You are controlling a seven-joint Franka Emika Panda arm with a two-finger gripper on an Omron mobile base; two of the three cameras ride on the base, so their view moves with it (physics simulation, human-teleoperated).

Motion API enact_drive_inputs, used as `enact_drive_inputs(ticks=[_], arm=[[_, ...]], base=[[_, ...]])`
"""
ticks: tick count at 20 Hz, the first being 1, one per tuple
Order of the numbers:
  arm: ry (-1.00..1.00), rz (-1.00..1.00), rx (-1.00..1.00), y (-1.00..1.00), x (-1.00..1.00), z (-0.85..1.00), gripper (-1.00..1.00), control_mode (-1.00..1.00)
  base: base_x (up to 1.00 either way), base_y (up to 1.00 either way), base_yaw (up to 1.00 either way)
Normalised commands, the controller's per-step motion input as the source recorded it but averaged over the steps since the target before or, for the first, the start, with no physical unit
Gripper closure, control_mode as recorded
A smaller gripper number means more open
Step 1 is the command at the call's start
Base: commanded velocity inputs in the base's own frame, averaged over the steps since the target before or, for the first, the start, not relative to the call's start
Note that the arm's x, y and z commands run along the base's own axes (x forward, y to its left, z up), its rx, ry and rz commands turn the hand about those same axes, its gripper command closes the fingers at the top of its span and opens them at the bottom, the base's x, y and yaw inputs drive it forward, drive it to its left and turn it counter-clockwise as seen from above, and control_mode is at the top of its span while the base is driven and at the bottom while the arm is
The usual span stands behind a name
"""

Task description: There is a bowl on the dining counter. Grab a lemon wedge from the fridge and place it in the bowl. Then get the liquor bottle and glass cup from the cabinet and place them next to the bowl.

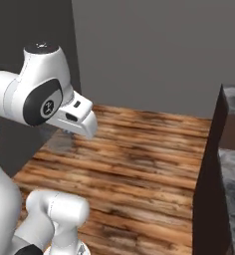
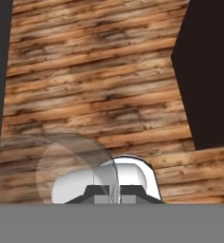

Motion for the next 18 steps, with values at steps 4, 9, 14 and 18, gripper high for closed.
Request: enact_drive_inputs(ticks=[4, 9, 14, 18], arm=[[0.00, 0.00, 0.00, 0.00, 0.00, 0.00, 1.00, 1.00], [0.00, 0.00, 0.00, 0.00, 0.00, 0.00, 1.00, 1.00], [0.00, 0.00, 0.00, 0.00, 0.00, 0.00, 1.00, 1.00], [0.00, 0.00, 0.00, 0.00, 0.00, 0.00, 1.00, 1.00]], base=[[0.97, 0.94, -0.42], [1.00, 0.79, -0.46], [1.00, 0.70, -0.52], [1.00, 0.70, -0.52]])
